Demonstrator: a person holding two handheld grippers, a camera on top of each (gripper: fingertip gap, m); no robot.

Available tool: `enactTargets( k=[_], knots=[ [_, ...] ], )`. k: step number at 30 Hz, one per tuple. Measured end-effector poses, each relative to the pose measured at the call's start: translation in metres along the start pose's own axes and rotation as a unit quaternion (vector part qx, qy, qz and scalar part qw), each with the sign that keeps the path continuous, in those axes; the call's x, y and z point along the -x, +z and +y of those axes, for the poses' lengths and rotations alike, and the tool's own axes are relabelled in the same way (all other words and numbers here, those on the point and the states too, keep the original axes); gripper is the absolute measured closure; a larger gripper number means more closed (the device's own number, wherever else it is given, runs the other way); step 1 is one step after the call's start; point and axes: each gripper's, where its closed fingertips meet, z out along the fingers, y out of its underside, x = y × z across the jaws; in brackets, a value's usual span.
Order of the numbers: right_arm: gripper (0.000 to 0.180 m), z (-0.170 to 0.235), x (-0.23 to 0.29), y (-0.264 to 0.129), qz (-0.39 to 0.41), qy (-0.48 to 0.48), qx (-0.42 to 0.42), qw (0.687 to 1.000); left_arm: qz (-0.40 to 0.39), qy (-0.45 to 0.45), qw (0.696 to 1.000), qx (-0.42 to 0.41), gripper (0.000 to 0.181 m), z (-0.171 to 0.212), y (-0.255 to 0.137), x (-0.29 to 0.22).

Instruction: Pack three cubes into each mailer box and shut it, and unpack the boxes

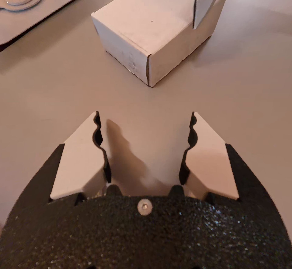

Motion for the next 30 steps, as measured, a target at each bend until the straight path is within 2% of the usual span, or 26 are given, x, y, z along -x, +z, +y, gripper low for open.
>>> enactTargets(
  k=[7, 10, 14, 17, 19, 21, 22, 23, 25, 27, 30],
  knots=[
    [0.063, 0.004, -0.002, 0.013, 0.038, -0.041, 0.051, 0.997, -0.002, -0.004, 1.0, -0.007, 0.075, -0.001, 0.0, 0.0],
    [0.065, 0.014, -0.004, 0.007, 0.107, -0.066, 0.087, 0.988, 0.001, -0.018, 1.0, -0.026, 0.079, -0.005, -0.004, 0.003],
    [0.073, 0.014, 0.003, -0.002, 0.163, -0.169, 0.082, 0.969, 0.003, -0.025, 0.999, -0.031, 0.081, -0.006, -0.005, 0.003],
    [0.062, 0.027, -0.006, 0.005, 0.13, -0.086, 0.098, 0.983, 0.008, -0.006, 1.0, -0.019, 0.084, -0.004, -0.002, -0.002],
    [0.063, 0.033, -0.008, -0.001, 0.112, -0.047, 0.099, 0.988, 0.013, 0.018, 1.0, -0.02, 0.089, -0.005, -0.002, -0.008],
    [0.082, 0.029, -0.001, -0.015, 0.108, -0.041, 0.064, 0.991, 0.03, 0.037, 0.998, -0.031, 0.105, -0.007, -0.005, -0.016],
    [0.098, 0.024, 0.005, -0.023, 0.104, -0.044, 0.03, 0.993, 0.039, 0.043, 0.997, -0.041, 0.116, -0.009, -0.007, -0.019],
    [0.113, 0.022, 0.011, -0.033, 0.104, -0.044, -0.001, 0.994, 0.046, 0.044, 0.996, -0.055, 0.133, -0.013, -0.01, -0.021],
    [0.139, 0.028, 0.011, -0.054, 0.138, -0.027, -0.031, 0.99, 0.06, 0.047, 0.992, -0.105, 0.179, -0.031, -0.017, -0.023],
    [0.147, 0.034, 0.015, -0.067, 0.184, -0.033, -0.055, 0.981, 0.063, 0.061, 0.982, -0.17, 0.181, -0.063, -0.023, -0.021],
    [0.16, 0.031, 0.036, -0.07, 0.239, -0.076, -0.103, 0.963, 0.048, 0.102, 0.98, -0.166, 0.181, -0.098, -0.011, -0.001]
  ],
)
